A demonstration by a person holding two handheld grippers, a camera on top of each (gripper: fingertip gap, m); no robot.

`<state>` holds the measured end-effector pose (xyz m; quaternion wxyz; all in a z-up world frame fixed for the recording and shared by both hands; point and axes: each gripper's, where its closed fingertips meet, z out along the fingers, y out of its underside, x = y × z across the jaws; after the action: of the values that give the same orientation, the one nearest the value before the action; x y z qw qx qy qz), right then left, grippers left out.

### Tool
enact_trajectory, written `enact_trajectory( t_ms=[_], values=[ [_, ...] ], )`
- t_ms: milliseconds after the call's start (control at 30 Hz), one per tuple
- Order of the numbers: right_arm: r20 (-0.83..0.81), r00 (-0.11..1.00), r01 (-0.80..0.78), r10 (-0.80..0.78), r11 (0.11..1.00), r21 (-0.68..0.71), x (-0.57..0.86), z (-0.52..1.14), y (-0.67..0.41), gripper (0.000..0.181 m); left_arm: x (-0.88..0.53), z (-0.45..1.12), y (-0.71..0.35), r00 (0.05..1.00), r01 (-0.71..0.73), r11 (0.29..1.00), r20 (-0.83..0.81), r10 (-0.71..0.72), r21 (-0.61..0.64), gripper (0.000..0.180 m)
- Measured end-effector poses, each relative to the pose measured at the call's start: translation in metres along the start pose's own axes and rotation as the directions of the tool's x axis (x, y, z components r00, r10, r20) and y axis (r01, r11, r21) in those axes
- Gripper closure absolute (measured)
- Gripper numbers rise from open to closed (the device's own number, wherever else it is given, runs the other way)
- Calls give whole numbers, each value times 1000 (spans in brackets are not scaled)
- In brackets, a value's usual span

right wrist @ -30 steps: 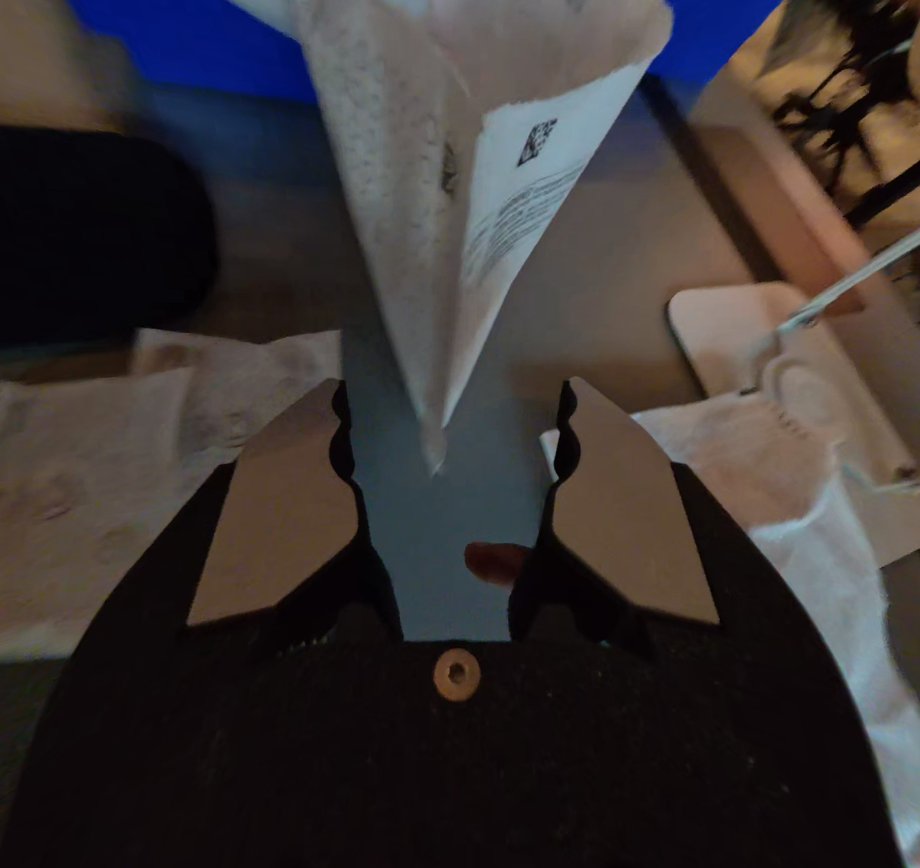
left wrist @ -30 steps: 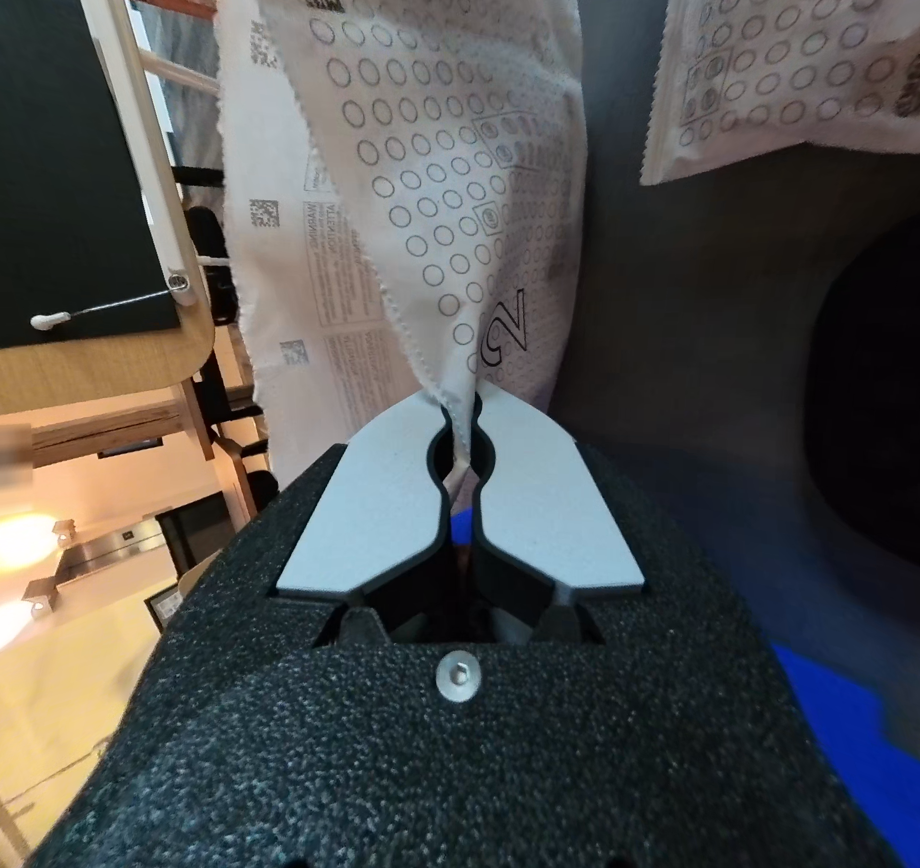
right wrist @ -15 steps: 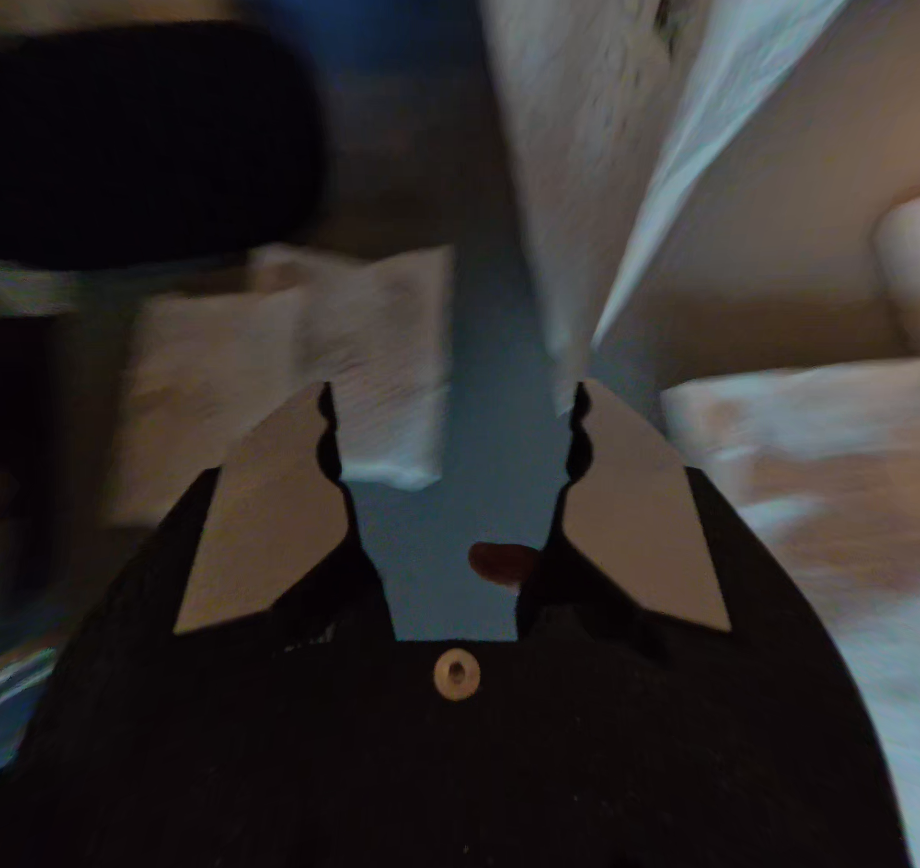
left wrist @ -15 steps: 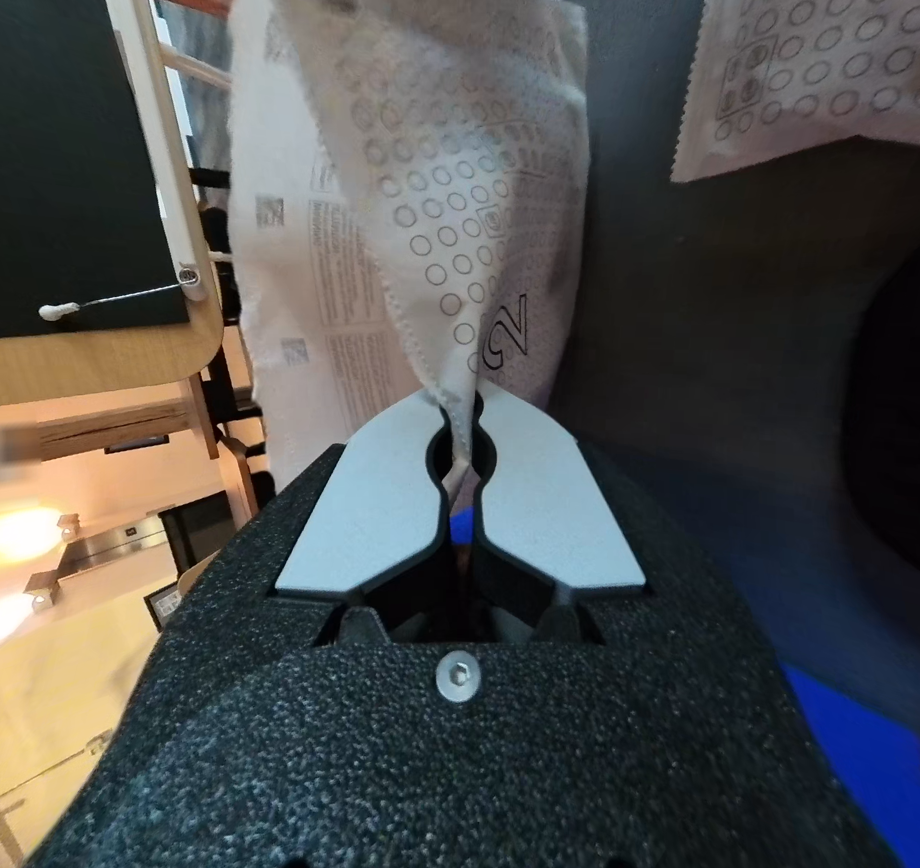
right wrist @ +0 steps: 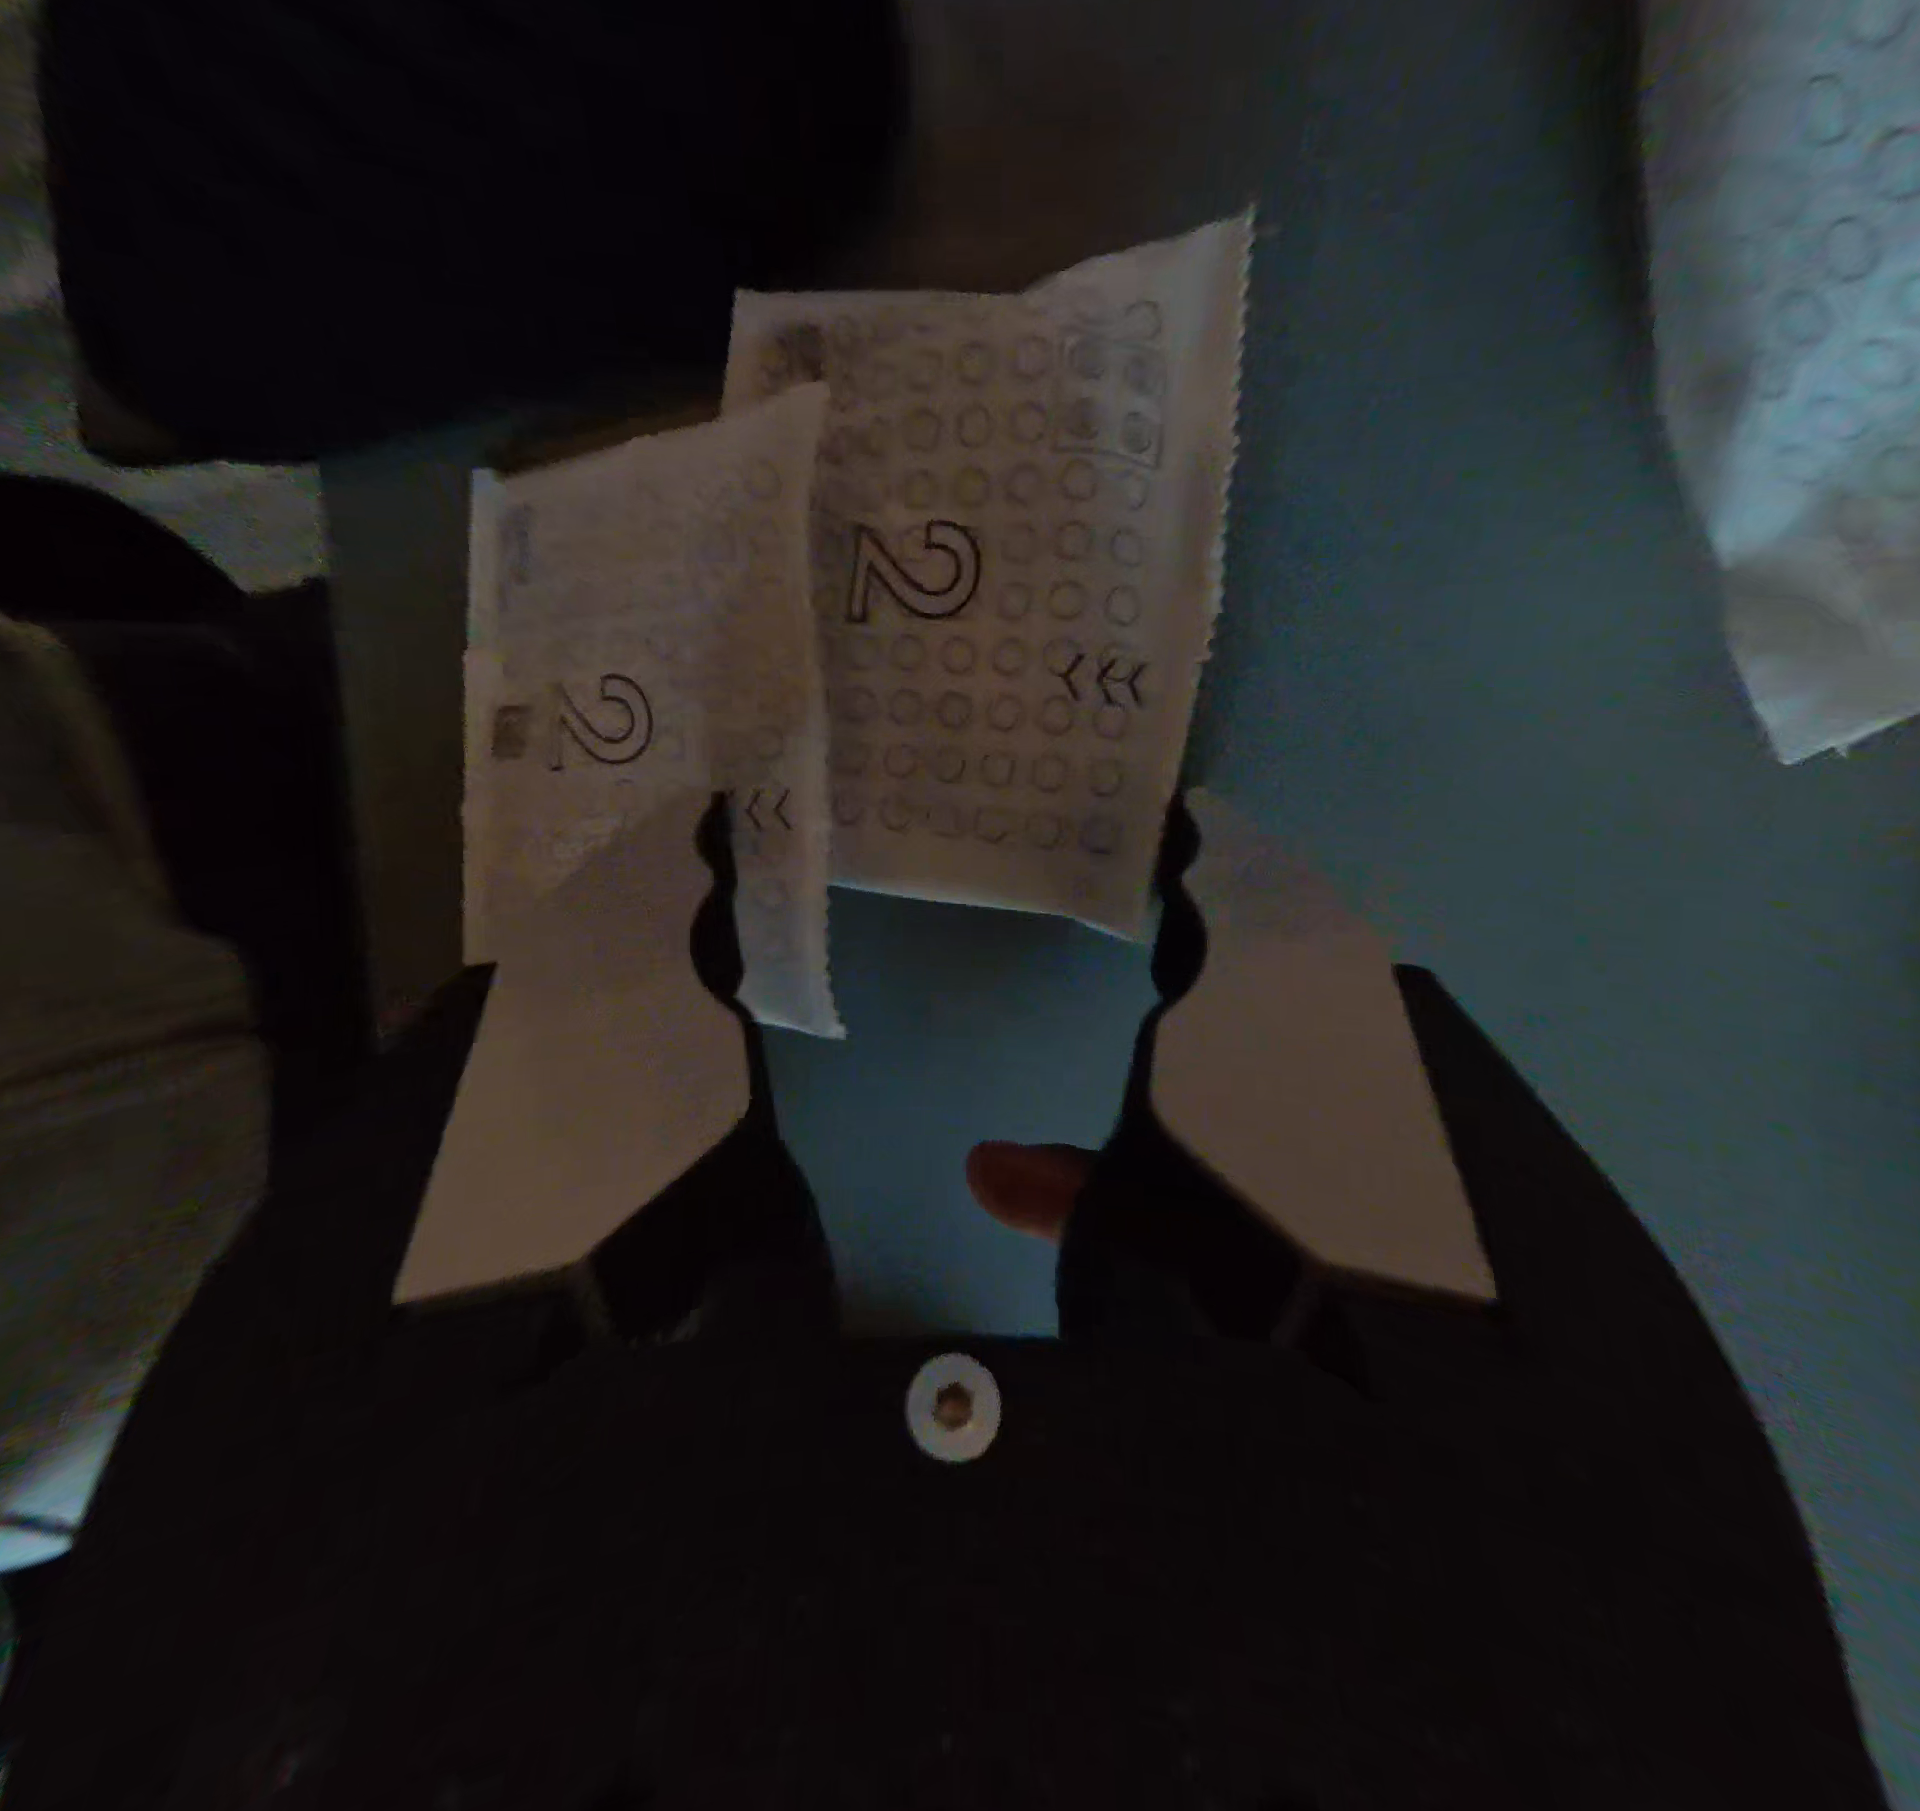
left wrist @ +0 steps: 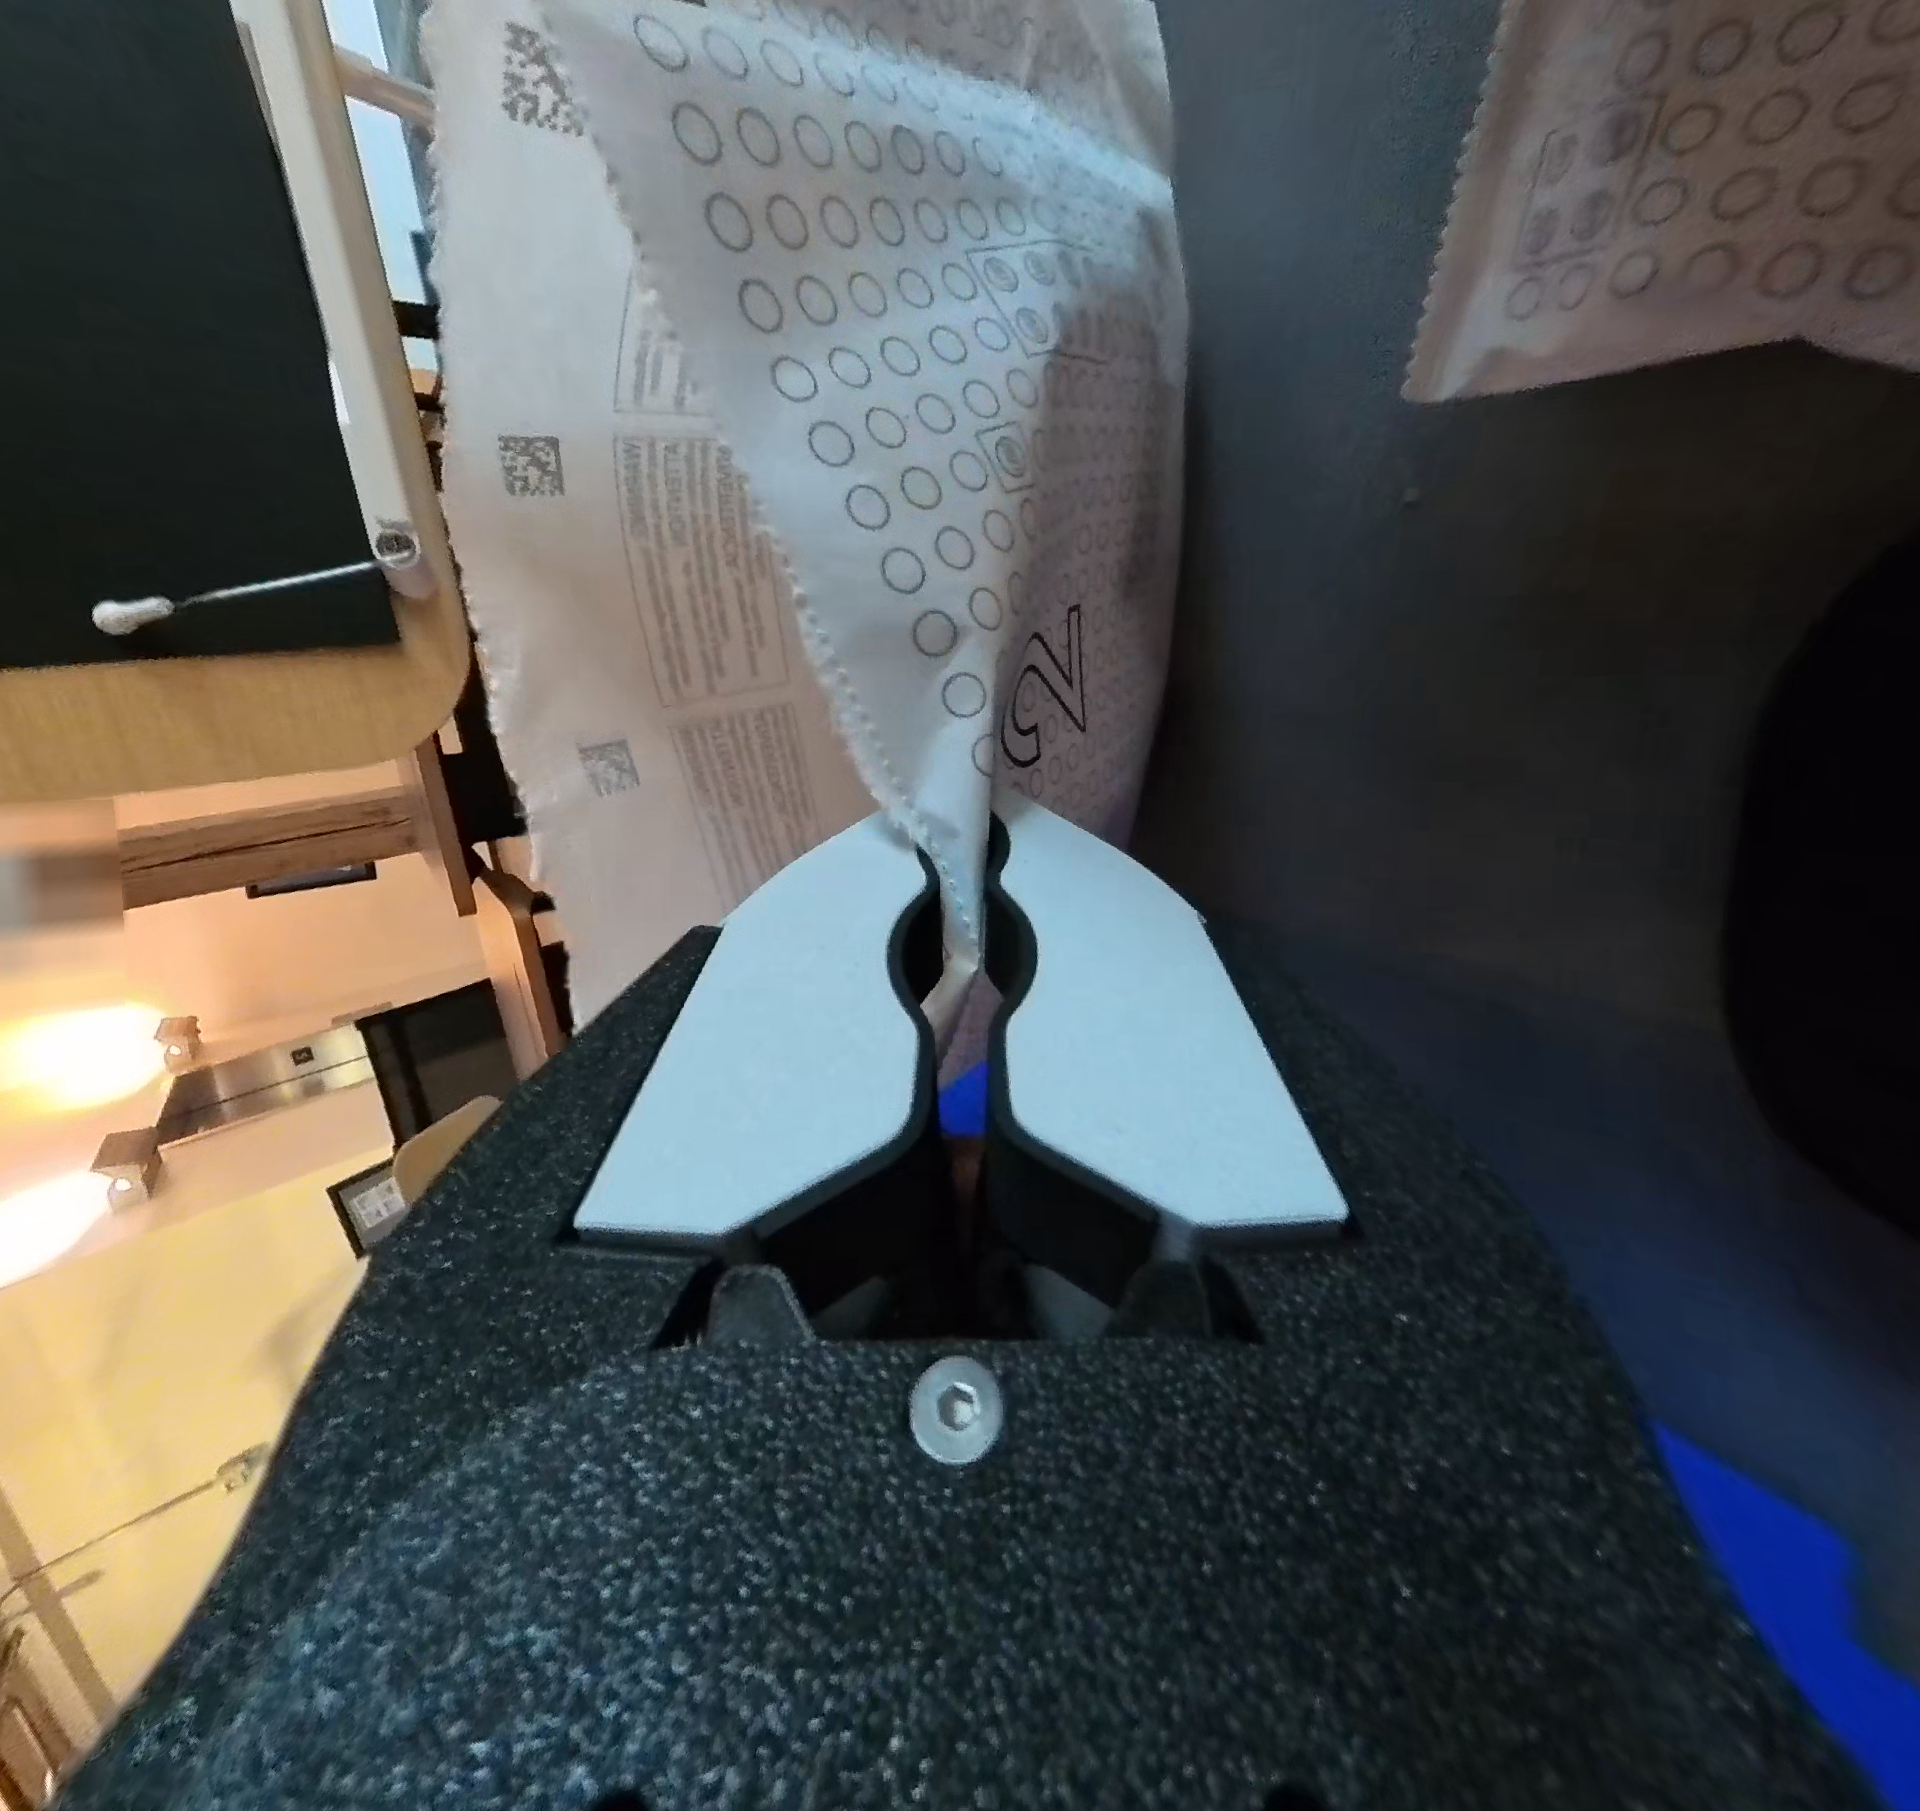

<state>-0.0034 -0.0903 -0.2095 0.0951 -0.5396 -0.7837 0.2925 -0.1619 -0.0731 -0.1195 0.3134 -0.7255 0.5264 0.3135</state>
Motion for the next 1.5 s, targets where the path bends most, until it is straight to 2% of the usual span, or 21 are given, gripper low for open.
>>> enact_trajectory(
  t_ms=[33,100,167,233,400,467,733,933,1167,1267,1500],
  values=[
    [-4,1000,-1,1,1000,1,1,-1,1,107,0,0,1,1000,2,1000,2,-2,-3,178],
    [11,998,-55,55,998,13,4,-3,0,129,0,-1,2,1000,1,1000,8,-1,-10,178],
    [72,992,-113,107,991,73,5,-7,-1,160,0,-1,2,1000,1,1000,14,-1,-11,178],
    [135,979,-168,152,979,117,2,-10,0,172,1,-1,2,1000,2,1000,17,-2,-8,178],
    [220,949,-270,227,944,191,-4,-22,-2,174,-2,4,1,1000,14,1000,18,-14,-5,178],
    [204,948,-292,245,924,246,0,-36,-7,174,-2,4,1,1000,20,1000,23,-19,-3,178],
    [-83,954,-235,288,891,389,35,-112,-17,175,-2,0,11,998,46,999,33,-46,-5,177],
    [-396,884,-98,249,927,363,67,-172,-30,175,-7,3,9,999,18,1000,32,-18,-1,177],
    [-643,748,38,164,957,289,85,-231,-67,175,-26,19,0,996,-27,987,-82,40,157,179],
    [-693,706,72,145,959,274,88,-241,-77,175,-27,23,1,994,-48,984,-93,65,170,180],
    [-707,691,97,153,949,300,92,-244,-97,175,-29,28,-5,991,-112,973,-53,125,200,180]
  ],
)
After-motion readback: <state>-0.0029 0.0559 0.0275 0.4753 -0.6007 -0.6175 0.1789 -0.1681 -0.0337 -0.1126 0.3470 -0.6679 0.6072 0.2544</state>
